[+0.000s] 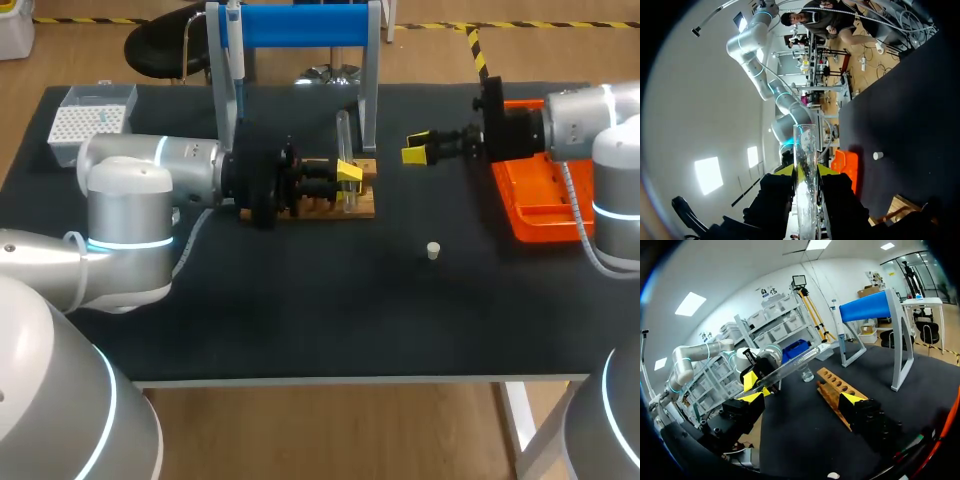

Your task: Invert the test tube, pick up the pipette, mount the tip to pipette, aspirate from beaker and dispense into the tube, eject the tip, return the pipette, and cap with the stopper.

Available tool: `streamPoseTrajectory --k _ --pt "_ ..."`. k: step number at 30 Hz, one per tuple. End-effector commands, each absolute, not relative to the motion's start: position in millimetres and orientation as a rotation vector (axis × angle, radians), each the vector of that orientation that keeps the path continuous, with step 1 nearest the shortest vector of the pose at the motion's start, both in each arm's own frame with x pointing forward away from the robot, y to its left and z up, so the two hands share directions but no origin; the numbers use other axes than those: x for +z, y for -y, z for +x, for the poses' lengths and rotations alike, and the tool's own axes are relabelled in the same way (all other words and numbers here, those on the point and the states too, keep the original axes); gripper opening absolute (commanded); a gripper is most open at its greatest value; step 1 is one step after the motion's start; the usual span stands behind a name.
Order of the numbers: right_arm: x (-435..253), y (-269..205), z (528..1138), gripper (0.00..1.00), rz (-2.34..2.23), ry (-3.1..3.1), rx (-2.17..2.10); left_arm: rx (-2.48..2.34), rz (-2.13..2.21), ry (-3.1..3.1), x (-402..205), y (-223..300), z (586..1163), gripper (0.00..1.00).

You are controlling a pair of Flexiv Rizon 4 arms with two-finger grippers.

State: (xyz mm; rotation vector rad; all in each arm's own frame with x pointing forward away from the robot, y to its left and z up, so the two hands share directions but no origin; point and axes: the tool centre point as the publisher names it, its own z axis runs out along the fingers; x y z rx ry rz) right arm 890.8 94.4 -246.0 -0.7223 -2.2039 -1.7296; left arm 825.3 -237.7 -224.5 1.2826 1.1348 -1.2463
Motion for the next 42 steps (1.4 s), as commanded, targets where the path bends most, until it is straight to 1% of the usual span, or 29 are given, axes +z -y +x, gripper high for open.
streamPoseTrajectory --k 1,7,13,31,37,42 --pt "-246 -94 891 1.0 -0.723 2.205 -1.727 -1.248 1.285 -1.132 -225 238 827 0.0" --pt "-246 -94 891 1.0 -0.723 2.205 -1.727 -1.505 1.157 -1.375 -202 224 834 0.0" --pt "-246 -94 891 1.0 -0.723 2.205 -1.727 -1.823 0.884 -1.611 -175 218 839 0.0" --pt "-246 -94 891 1.0 -0.723 2.205 -1.727 -1.823 0.884 -1.611 -175 218 839 0.0" --pt "-246 -94 891 1.0 -0.723 2.205 -1.727 -1.93 0.626 -1.85 -156 200 861 0.0" --pt "-246 -94 891 1.0 -0.723 2.205 -1.727 -2.067 0.436 -1.935 -146 202 880 0.0"
